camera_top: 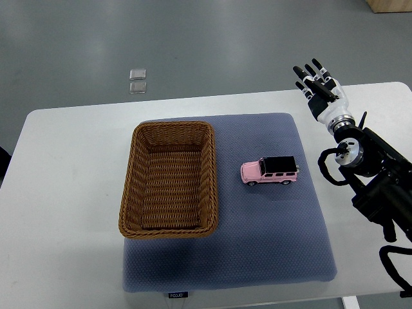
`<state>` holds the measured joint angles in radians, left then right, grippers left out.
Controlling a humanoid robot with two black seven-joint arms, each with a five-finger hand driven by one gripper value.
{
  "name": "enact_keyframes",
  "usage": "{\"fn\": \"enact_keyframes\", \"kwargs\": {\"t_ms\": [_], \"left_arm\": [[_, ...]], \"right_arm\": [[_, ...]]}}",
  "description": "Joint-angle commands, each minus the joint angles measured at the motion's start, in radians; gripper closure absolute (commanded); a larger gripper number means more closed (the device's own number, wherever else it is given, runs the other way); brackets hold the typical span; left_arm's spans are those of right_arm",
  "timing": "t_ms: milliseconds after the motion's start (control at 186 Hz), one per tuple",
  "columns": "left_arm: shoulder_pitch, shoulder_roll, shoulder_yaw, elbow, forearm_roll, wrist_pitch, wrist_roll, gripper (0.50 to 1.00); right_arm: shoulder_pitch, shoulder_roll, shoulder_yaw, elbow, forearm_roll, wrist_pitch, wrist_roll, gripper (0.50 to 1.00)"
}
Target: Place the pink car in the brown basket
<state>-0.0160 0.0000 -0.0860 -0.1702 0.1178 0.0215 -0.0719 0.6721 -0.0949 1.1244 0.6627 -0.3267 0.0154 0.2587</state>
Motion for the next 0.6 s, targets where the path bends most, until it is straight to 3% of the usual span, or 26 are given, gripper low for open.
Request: {"fn": "enact_keyframes", "kwargs": {"t_ms": [0,597], "left_arm": [[-0.002,0.000,0.002,0.003,0.000,0.000,0.000,0.500],[0.008,0.000,0.012,0.003,0.002,0.000,0.000,0.500]], "right_arm": [[-0.002,0.000,0.000,0.000,0.000,0.001,0.001,0.587],[-0.002,0.000,-0.001,0.000,0.000,0.001,-0.001,0.587]]}}
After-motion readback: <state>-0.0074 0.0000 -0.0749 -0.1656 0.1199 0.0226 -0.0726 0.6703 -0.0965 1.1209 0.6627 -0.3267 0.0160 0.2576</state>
